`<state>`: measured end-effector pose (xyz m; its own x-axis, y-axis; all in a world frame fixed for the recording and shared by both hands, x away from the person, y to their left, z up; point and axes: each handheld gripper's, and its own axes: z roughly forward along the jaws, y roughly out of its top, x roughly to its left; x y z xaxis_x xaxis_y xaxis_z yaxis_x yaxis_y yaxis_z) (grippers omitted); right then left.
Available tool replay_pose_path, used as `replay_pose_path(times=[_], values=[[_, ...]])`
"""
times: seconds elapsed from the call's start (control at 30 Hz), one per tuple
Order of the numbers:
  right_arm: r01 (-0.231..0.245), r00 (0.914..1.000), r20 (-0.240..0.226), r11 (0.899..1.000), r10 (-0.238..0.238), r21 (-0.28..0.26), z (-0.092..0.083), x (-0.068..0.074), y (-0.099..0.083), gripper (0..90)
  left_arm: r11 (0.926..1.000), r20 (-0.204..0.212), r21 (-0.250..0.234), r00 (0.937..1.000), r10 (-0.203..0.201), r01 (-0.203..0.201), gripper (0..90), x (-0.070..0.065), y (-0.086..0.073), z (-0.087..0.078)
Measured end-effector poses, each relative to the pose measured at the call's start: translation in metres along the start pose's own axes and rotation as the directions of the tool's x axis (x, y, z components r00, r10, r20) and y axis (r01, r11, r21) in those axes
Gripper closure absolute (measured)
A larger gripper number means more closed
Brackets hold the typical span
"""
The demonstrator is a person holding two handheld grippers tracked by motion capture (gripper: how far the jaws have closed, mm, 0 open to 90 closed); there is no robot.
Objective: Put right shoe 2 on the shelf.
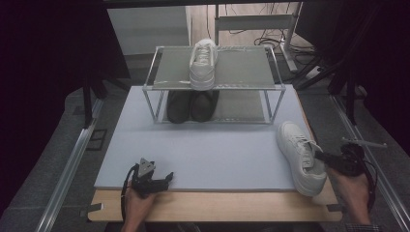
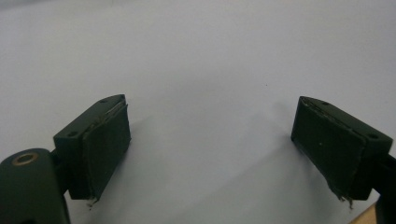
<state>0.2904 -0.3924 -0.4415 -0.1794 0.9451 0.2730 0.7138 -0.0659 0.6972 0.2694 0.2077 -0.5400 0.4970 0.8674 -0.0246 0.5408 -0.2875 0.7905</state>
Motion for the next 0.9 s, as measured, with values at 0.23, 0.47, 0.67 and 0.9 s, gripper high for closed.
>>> replay_pose_path(times=[0.23,0.47,0.67,0.9], values=[[-0.075,0.9953,-0.063,0.997,0.074,-0.013,-0.003,-0.003,0.001,84.4,1.0,0.0,0.0,1.0,0.0,0.0,11.6,0.0,0.0,0.0],[-0.133,0.9802,-0.15,0.991,0.129,-0.019,-0.003,-0.004,0.003,84.6,1.0,0.0,0.0,1.0,0.0,0.0,11.6,0.0,0.0,0.0],[-0.166,0.9639,-0.215,0.986,0.157,-0.027,-0.006,-0.003,0.007,84.5,1.0,0.0,0.0,1.0,0.0,0.0,11.6,0.0,0.0,0.0],[-0.191,0.9408,-0.291,0.981,0.174,-0.031,-0.009,0.001,0.011,84.5,1.0,0.0,0.0,1.0,0.0,0.0,11.6,0.0,0.0,0.0]])
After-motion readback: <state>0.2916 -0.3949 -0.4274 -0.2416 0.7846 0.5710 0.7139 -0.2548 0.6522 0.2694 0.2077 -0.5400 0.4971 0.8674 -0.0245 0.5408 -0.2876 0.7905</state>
